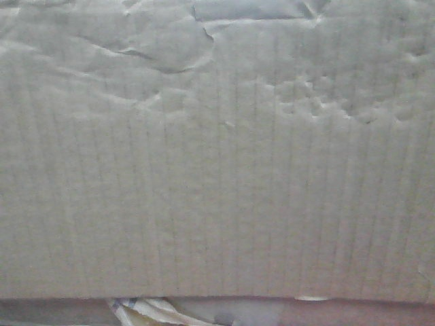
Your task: Stack two boxes on right shelf middle
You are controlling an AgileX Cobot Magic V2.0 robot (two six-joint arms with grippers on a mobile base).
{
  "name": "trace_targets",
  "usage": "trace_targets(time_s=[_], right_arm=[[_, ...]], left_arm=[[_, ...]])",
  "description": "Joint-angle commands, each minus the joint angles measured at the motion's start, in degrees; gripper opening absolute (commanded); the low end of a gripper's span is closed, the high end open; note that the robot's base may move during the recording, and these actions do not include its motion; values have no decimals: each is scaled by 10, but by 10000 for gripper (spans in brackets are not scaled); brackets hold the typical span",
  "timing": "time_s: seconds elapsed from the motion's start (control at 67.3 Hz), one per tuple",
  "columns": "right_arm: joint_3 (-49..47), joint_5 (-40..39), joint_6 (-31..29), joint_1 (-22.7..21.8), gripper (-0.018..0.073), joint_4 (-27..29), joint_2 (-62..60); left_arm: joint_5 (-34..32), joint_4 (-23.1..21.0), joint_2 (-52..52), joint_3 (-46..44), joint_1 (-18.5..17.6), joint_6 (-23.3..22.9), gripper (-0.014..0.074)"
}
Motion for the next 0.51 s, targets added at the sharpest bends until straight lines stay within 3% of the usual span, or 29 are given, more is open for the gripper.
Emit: trace_targets(time_s=[0.0, 0.491], right_arm=[[11, -4, 1, 2, 266, -4, 3], [17, -4, 1, 2, 266, -10, 3]], left_arm=[[0, -2, -3, -6, 8, 0, 293], [0, 0, 0, -6, 8, 0, 293]])
